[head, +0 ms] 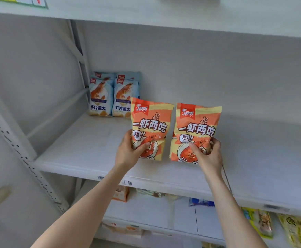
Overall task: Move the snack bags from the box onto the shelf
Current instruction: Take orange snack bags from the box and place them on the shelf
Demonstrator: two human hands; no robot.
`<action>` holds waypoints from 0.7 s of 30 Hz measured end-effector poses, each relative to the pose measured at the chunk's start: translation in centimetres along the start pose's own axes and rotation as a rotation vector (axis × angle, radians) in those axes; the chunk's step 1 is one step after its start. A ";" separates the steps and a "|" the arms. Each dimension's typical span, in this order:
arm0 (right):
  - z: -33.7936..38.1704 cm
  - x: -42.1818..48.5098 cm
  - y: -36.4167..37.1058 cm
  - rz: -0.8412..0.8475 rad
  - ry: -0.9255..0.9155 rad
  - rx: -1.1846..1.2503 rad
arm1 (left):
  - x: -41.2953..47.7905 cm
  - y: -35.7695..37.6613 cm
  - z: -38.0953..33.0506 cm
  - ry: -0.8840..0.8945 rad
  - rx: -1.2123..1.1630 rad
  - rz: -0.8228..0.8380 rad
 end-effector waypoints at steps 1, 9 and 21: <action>-0.2 1.5 0.9 0.005 -0.005 -0.003 | 1.5 0.4 0.4 -0.003 -0.003 -0.011; -1.2 12.4 7.6 -0.048 -0.058 0.008 | 13.7 2.1 1.6 0.031 0.020 -0.012; -2.5 25.2 12.4 -0.137 -0.116 0.105 | 26.9 8.7 0.5 0.131 -0.077 -0.028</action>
Point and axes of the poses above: each hand's wrist, its own x-axis towards the middle knuckle, its own y-axis out of the palm, z = x × y, the point moved 3 cm from there along x, towards the middle knuckle, and after that the axes turned 2 degrees about -y, right-handed, at the moved point
